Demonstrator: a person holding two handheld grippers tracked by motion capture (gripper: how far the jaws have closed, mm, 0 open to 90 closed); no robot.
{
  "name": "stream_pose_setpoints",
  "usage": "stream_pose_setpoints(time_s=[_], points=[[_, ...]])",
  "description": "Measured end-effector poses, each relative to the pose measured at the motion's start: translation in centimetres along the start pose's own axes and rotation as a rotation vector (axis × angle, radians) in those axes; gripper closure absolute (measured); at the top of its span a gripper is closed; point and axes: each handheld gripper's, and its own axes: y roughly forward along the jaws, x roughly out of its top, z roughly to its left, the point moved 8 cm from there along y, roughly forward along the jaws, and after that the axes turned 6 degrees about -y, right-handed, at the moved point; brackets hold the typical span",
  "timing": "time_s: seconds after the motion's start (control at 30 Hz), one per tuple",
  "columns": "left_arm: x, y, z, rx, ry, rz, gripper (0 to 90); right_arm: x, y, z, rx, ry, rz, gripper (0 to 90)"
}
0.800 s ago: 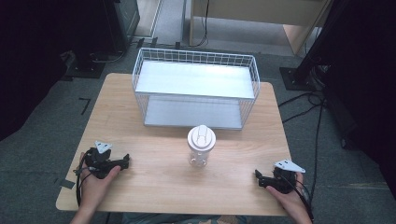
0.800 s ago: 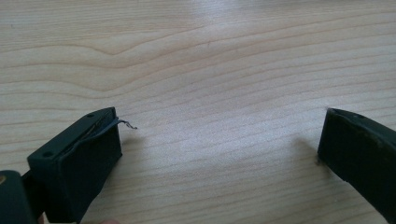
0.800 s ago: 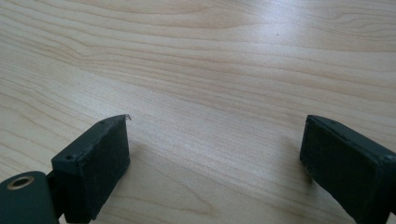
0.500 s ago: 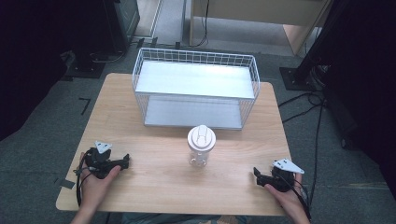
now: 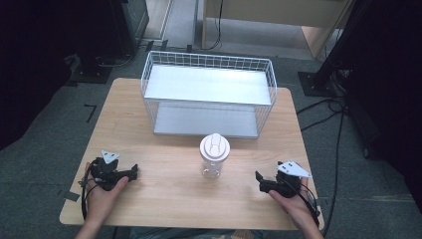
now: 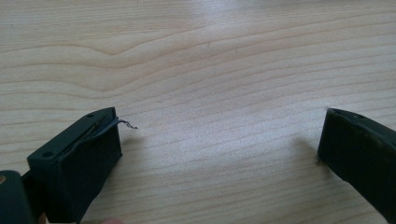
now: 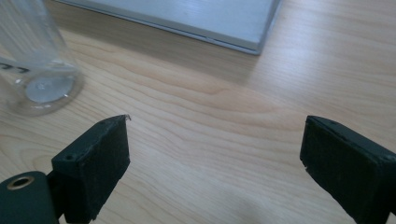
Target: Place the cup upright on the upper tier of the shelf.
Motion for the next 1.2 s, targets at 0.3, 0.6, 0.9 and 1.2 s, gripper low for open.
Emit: stream_pose_setpoints(time_s=[0.3,0.6,0.9,1.2], points=[[0.0,0.0,0.0,0.008,-0.005,0.002,0.0,3.4,1.0,2.9,0.063,-0.033,-0.043,8.0],[0.0,0.0,0.0,0.008,-0.005,0.002,0.0,5.1,2.2,6.0,0.129,-0.062,-0.065,7.9],[-0.1,-0.1,0.0,0.005,-0.003,0.001,0.0,5.7,2.9,8.4,0.176,-0.079,-0.075,7.8],[-0.1,-0.1,0.0,0.005,-0.003,0.001,0.0,6.8,3.4,10.7,0.228,-0.107,-0.094,7.7]])
